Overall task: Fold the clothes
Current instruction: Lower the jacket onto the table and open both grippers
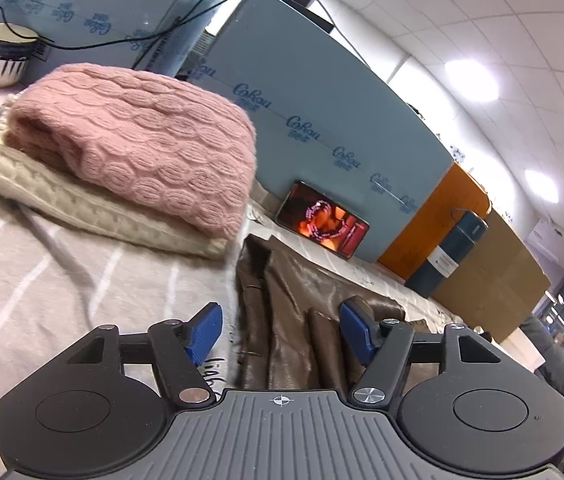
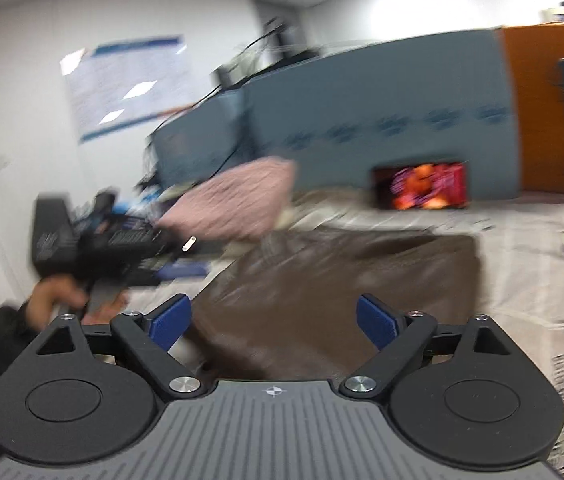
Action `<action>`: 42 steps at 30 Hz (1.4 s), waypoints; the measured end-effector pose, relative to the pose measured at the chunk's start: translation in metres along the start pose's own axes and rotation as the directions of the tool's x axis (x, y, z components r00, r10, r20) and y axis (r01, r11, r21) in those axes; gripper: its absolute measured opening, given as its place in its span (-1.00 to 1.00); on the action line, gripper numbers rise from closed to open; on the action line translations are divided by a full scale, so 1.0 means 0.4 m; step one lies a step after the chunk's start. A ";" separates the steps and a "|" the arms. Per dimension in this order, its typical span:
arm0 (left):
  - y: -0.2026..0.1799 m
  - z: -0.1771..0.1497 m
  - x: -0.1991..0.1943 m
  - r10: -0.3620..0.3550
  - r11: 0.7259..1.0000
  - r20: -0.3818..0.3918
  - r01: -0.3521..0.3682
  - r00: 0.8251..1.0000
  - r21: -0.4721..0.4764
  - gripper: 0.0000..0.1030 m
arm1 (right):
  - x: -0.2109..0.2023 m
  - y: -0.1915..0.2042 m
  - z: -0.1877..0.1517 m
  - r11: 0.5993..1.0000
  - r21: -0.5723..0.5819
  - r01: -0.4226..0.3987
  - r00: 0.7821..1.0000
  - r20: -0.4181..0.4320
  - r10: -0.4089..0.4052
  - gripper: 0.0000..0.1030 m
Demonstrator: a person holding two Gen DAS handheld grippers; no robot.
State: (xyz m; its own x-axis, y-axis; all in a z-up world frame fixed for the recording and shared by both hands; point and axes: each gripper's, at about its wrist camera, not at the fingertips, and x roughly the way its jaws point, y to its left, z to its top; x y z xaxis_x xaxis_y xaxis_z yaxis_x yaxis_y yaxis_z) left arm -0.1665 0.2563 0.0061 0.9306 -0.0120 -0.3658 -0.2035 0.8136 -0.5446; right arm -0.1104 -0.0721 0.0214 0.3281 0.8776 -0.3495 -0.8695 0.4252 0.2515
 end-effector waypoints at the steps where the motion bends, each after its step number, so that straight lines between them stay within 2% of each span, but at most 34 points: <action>1: 0.002 0.002 0.000 0.005 1.000 -0.001 -0.005 1.000 -0.002 0.33 | 0.009 0.014 -0.006 1.000 -0.023 -0.018 1.000 -0.025 0.017 0.79; 3: 0.005 0.004 0.001 0.012 1.000 -0.003 -0.012 1.000 -0.005 0.38 | 0.031 0.047 -0.021 0.996 -0.086 -0.032 0.997 -0.074 0.026 0.79; 6: 0.009 0.004 -0.003 0.013 1.000 -0.004 -0.013 1.000 -0.007 0.43 | 0.067 0.077 -0.034 0.989 -0.147 0.004 0.992 -0.121 -0.022 0.79; 15: 0.012 0.002 -0.007 0.009 1.000 -0.007 -0.009 1.000 -0.008 0.46 | 0.132 0.100 -0.059 0.955 -0.279 0.098 0.975 -0.167 -0.148 0.78; 17: 0.013 0.002 -0.006 0.007 1.000 -0.008 -0.007 1.000 -0.008 0.46 | 0.134 0.086 -0.056 0.959 -0.260 0.116 0.974 -0.160 -0.161 0.73; 21: 0.018 0.004 -0.003 0.013 1.000 -0.012 -0.013 1.000 -0.014 0.49 | 0.111 0.038 -0.035 0.981 -0.142 0.133 0.983 -0.109 -0.149 0.64; 26: 0.027 0.016 0.015 0.004 0.999 -0.029 -0.005 1.000 -0.037 0.65 | 0.091 0.013 -0.014 0.982 -0.071 0.176 0.983 -0.040 -0.179 0.55; 28: 0.029 0.024 0.027 -0.001 0.999 -0.040 0.000 0.999 -0.040 0.66 | 0.101 0.024 -0.014 0.980 -0.087 0.181 0.982 -0.041 -0.185 0.41; 30: 0.031 0.032 0.039 -0.007 0.999 -0.051 0.005 0.999 -0.042 0.66 | 0.126 0.038 -0.016 0.976 -0.111 0.186 0.979 -0.064 -0.194 0.34; 39: 0.031 0.081 0.125 0.005 0.999 -0.114 -0.009 0.993 -0.034 0.67 | 0.252 0.104 -0.019 0.952 -0.200 0.232 0.958 -0.120 -0.259 0.32; 41: 0.032 0.085 0.143 -0.009 0.999 -0.124 0.003 0.992 -0.047 0.67 | 0.269 0.100 -0.019 0.949 -0.187 0.254 0.952 -0.126 -0.279 0.07; 42: 0.032 0.086 0.153 -0.012 0.999 -0.132 0.005 0.991 -0.054 0.68 | 0.274 0.092 -0.018 0.949 -0.171 0.265 0.950 -0.125 -0.287 -0.24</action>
State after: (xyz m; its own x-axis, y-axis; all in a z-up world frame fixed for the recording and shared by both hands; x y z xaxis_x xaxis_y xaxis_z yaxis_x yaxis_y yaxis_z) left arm -0.1018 0.2861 0.0026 0.8849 -0.0984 -0.4553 -0.2148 0.7811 -0.5863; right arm -0.1091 0.0379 -0.0143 0.5152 0.6835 -0.5171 -0.8014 0.5981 -0.0080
